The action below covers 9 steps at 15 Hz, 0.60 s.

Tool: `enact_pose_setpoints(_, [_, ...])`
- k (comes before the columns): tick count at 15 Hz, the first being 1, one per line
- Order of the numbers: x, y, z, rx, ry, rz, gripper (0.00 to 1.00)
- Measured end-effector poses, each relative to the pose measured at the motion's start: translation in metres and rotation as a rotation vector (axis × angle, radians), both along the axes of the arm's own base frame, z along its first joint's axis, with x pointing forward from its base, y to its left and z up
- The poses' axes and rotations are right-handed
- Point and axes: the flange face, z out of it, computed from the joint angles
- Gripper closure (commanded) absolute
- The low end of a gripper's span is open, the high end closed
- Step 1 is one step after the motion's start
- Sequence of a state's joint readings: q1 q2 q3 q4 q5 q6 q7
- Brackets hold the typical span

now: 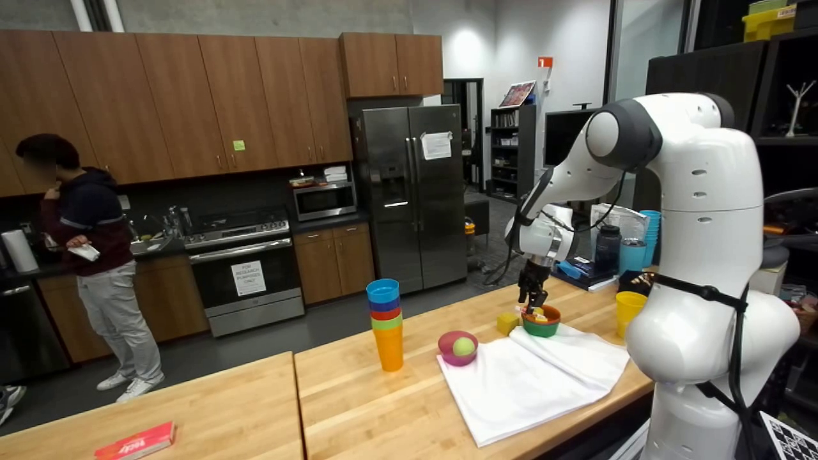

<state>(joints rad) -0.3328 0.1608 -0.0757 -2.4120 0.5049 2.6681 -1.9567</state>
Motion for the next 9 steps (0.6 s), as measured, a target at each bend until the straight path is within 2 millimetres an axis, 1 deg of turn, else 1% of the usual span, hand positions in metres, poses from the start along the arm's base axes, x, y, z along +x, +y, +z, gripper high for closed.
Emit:
enact_pose_setpoints(2, [0.0005, 0.0001, -0.0014, 0.016, -0.003, -0.002, 0.87])
enact_pose_setpoints(4, [0.0002, 0.0002, -0.0034, 0.036, -0.003, -0.003, 1.0])
enact_pose_setpoints(5, [0.0001, 0.0002, -0.0041, 0.045, -0.003, -0.004, 1.0])
enact_pose_setpoints(6, [0.0, 0.0004, -0.0051, 0.053, -0.002, -0.004, 0.96])
enact_pose_setpoints(9, [0.0004, 0.0001, -0.007, 0.065, -0.001, -0.004, 0.96])
